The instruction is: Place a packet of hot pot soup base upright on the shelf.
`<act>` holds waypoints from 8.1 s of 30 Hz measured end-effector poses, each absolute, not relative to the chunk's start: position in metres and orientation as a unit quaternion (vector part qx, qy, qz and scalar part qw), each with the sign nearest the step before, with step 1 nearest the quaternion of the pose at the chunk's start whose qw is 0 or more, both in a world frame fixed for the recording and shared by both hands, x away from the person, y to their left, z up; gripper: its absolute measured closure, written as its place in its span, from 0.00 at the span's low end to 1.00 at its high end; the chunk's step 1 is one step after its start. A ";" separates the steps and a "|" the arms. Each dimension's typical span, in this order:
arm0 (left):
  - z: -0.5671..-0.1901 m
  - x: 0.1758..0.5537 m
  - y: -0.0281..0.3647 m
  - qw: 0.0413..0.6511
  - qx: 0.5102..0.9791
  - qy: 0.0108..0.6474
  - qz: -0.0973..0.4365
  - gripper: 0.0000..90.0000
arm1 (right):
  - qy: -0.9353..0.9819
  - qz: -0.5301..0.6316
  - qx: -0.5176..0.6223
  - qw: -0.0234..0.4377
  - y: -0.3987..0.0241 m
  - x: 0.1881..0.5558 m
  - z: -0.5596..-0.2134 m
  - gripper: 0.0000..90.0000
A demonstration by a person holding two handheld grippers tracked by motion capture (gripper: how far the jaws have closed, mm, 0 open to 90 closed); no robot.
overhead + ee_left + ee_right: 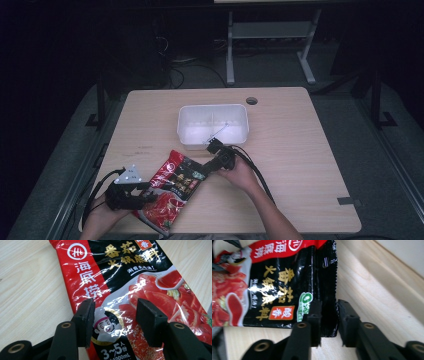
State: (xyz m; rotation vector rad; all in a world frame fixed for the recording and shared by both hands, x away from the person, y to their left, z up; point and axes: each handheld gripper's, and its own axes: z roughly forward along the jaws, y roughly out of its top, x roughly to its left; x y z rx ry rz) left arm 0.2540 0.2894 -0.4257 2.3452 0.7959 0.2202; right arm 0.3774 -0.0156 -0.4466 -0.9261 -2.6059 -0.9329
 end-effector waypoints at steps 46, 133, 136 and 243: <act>-0.426 0.312 0.268 0.417 0.860 0.282 -0.087 0.33 | -0.898 -0.406 -0.163 0.034 -0.021 0.319 -0.302 1.00; -0.422 0.262 0.271 0.362 0.890 0.271 0.063 0.22 | -0.820 -0.436 -0.366 -0.060 -0.145 0.332 -0.279 0.82; -0.422 0.263 0.271 0.362 0.890 0.271 0.064 0.21 | -0.817 -0.438 -0.370 -0.063 -0.148 0.339 -0.275 0.82; -0.417 0.264 0.279 0.377 0.885 0.264 0.075 0.22 | -0.794 -0.415 -0.427 -0.122 -0.001 0.471 -0.324 0.75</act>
